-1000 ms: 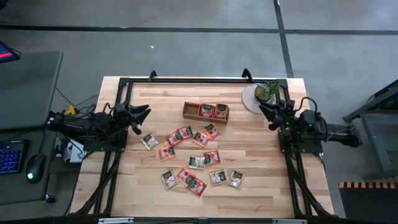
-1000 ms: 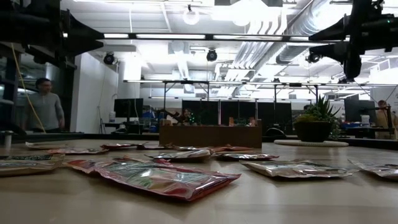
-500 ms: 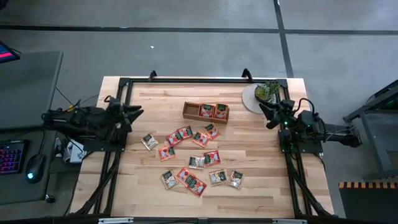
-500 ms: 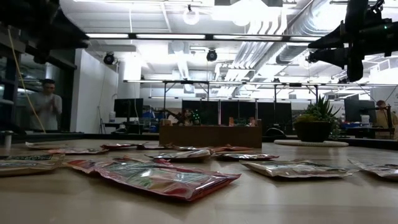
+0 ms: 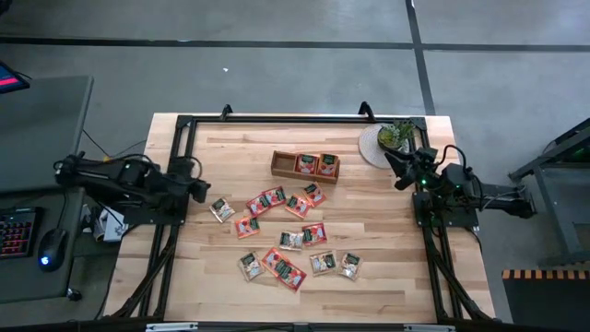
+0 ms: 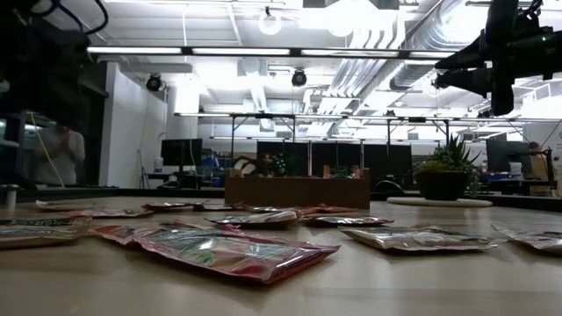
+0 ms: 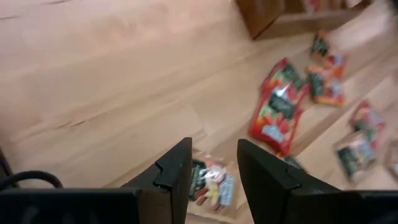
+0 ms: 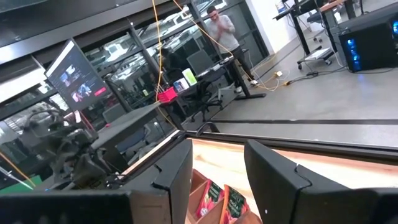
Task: Pick & Place Tea
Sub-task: Put the brown tea bag into the left section of the wooden organizer
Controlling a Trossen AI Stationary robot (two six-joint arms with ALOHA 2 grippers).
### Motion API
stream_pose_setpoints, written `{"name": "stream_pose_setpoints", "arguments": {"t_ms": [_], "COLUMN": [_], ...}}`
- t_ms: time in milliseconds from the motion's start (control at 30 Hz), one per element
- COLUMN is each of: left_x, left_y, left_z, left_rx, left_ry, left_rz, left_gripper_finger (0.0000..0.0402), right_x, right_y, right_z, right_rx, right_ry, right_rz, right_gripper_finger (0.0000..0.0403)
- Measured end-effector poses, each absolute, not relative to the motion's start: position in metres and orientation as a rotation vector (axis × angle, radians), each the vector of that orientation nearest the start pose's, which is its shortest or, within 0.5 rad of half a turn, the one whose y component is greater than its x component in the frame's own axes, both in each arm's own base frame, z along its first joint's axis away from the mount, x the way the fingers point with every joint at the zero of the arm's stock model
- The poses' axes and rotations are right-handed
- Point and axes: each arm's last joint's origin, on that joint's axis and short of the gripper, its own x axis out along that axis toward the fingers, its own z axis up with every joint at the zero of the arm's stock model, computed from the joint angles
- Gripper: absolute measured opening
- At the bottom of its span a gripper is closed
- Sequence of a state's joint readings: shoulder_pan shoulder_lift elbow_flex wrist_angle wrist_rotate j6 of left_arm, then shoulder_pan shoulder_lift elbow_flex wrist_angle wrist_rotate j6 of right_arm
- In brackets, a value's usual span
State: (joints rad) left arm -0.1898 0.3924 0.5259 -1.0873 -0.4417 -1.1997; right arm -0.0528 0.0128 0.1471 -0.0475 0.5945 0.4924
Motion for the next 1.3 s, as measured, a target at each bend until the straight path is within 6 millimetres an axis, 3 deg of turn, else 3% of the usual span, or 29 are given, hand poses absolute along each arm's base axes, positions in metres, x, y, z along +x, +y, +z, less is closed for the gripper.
{"name": "stream_pose_setpoints", "arguments": {"t_ms": [400, 533, 733, 1033, 1300], "left_x": [0.086, 0.095, 0.108, 0.103, 0.114], "left_y": [-0.002, -0.001, 0.007, 0.034, 0.065], "left_z": [0.216, 0.221, 0.232, 0.221, 0.202], "left_rx": [-0.807, -0.873, -0.806, -1.034, -1.211], "left_ry": [0.667, 0.586, 0.508, 0.753, 0.912], "left_rz": [0.851, 0.813, 0.7, 0.589, 0.501], "left_gripper_finger": [0.0127, 0.0127, 0.0127, 0.0127, 0.0127], "right_x": [0.082, 0.082, 0.082, 0.083, 0.083], "right_y": [-0.02, -0.02, -0.019, -0.018, -0.018], "right_z": [0.207, 0.207, 0.207, 0.207, 0.207], "right_rx": [0.496, 0.496, 0.496, 0.495, 0.495], "right_ry": [-0.235, -0.234, -0.23, -0.215, -0.211], "right_rz": [-0.581, -0.581, -0.561, -0.514, -0.501], "right_gripper_finger": [0.0142, 0.0142, 0.0142, 0.0142, 0.0142]}}
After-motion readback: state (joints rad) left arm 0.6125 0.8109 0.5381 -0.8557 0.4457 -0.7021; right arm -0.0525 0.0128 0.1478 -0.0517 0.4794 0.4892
